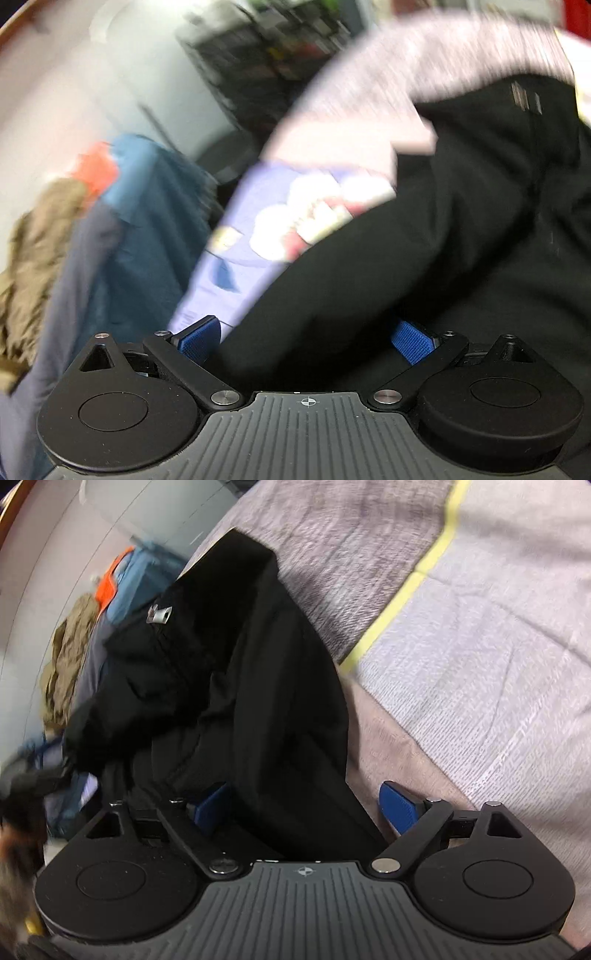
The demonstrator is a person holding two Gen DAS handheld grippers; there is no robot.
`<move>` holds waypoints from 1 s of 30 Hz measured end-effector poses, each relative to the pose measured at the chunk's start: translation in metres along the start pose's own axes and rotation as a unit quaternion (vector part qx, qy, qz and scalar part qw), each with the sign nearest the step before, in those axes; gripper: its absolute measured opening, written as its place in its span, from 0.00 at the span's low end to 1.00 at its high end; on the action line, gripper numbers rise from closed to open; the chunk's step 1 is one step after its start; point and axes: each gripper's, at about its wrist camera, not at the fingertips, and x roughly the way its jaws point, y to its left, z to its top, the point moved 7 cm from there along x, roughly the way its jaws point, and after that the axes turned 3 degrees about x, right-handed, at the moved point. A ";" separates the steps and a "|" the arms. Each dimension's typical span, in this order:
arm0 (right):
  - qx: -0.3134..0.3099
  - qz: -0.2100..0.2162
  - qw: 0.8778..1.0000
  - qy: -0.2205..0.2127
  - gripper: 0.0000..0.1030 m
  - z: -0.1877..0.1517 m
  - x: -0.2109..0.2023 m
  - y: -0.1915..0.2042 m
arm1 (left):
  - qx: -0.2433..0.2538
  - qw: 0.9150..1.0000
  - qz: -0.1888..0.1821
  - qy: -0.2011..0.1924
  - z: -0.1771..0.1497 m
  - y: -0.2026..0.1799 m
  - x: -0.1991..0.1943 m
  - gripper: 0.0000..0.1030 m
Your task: Fold large clothes
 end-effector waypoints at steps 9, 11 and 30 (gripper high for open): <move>0.005 -0.010 1.000 0.023 0.10 -0.002 0.002 0.003 | -0.115 0.993 0.013 -0.007 -0.005 0.019 -0.009 0.61; 0.001 -0.006 1.000 0.006 0.09 -0.001 -0.007 0.011 | -0.151 0.988 0.005 -0.031 -0.007 0.028 -0.033 0.50; -0.113 0.300 0.919 -0.227 0.07 -0.029 -0.305 0.209 | -0.269 0.891 0.112 -0.348 -0.108 0.035 -0.472 0.44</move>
